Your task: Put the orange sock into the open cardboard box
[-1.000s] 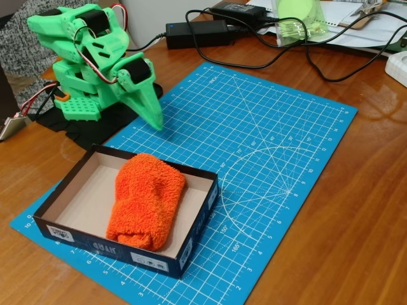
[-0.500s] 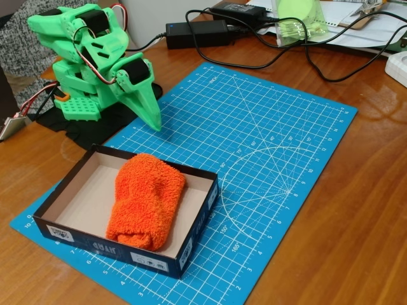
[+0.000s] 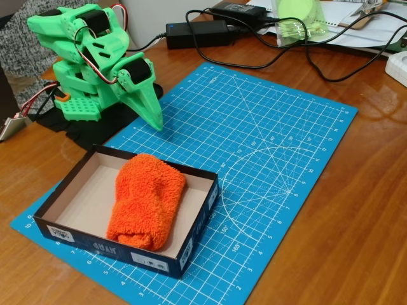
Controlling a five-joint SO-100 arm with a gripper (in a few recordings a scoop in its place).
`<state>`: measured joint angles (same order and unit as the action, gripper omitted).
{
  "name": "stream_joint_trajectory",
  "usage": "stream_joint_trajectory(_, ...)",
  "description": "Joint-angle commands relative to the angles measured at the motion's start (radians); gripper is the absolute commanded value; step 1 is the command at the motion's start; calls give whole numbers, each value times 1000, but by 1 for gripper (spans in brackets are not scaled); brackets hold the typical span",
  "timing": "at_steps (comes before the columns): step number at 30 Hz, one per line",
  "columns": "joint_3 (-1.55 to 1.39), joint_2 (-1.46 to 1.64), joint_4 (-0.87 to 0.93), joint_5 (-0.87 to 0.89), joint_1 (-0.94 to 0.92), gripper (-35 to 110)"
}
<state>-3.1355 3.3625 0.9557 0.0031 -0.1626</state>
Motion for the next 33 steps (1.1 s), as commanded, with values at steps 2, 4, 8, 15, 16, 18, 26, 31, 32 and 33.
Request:
stream_joint_trajectory(2,12,20,-8,15,-12,0)
stream_joint_trajectory(4,12,20,-8,20,-17,0)
stream_joint_trajectory(8,12,20,-8,21,-18,0)
stream_joint_trajectory(15,12,20,-8,31,-28,0)
stream_joint_trajectory(16,12,20,-8,32,-29,0)
stream_joint_trajectory(18,12,20,-8,34,-31,0)
stream_joint_trajectory(26,12,20,-8,37,-34,0)
stream_joint_trajectory(31,12,20,-8,21,-18,0)
stream_joint_trajectory(32,12,20,-8,20,-17,0)
stream_joint_trajectory(33,12,20,-8,20,-17,0)
